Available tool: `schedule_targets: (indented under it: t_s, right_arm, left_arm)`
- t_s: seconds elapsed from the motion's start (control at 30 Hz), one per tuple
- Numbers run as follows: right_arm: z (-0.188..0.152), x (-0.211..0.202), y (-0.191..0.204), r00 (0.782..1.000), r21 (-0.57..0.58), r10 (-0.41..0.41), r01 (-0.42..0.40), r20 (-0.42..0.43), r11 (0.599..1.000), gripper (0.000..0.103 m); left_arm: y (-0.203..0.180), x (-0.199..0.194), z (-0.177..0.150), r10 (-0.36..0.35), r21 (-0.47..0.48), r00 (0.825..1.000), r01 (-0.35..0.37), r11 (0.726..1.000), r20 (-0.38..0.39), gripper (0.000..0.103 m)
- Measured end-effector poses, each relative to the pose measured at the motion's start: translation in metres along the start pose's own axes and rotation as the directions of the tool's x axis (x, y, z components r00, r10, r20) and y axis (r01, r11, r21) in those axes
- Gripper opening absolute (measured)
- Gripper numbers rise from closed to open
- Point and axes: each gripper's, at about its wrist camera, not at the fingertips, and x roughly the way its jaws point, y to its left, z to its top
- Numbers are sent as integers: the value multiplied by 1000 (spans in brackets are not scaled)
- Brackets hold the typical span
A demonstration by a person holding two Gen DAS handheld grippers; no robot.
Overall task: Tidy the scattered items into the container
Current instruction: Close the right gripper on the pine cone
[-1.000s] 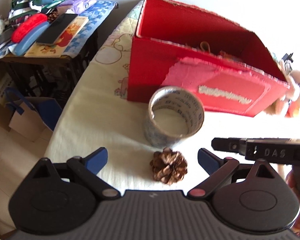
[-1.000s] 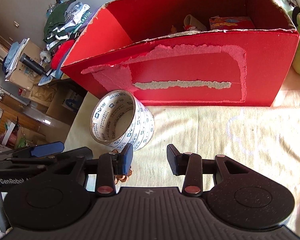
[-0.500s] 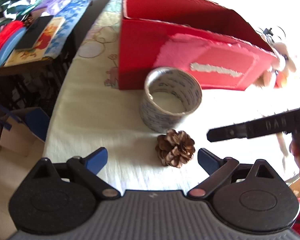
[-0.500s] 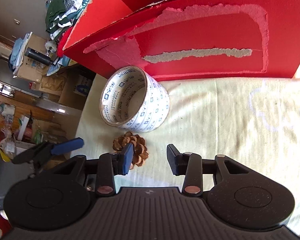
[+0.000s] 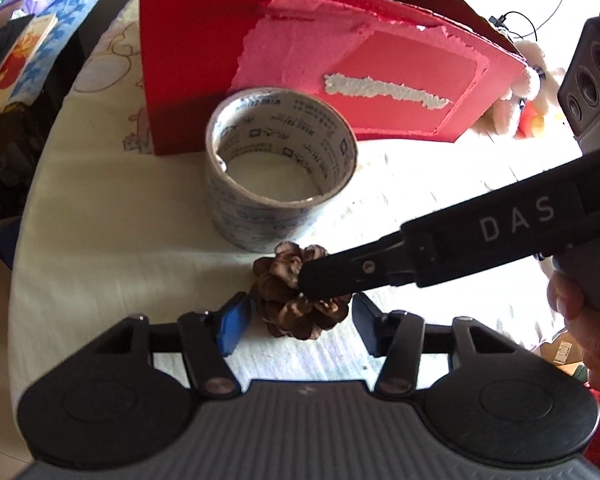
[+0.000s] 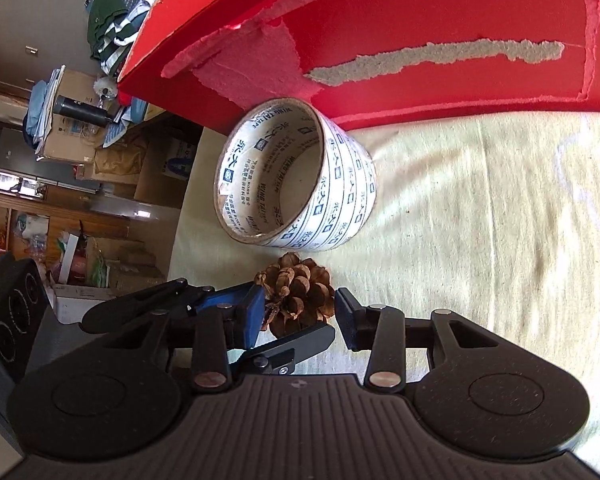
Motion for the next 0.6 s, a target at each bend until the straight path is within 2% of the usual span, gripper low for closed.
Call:
schedule_targets:
  t_s: [0.3,0.47,0.6]
  right_arm:
    - [-6,-16,-9,999,26,-41,40,28,999,39]
    - [-9,-34,-26,994,78,-88,83,72,994,39]
    - [-13,-49,-39,985,129,-131,116,112,985,40]
  left_arm:
    - [-20,8,8,-31,117,999,36,992,-43,52]
    - [-41,16,14,-55,206,996,69,976,-71,52]
    - [-61,26,23,-96,266,989,123,956,-114,47]
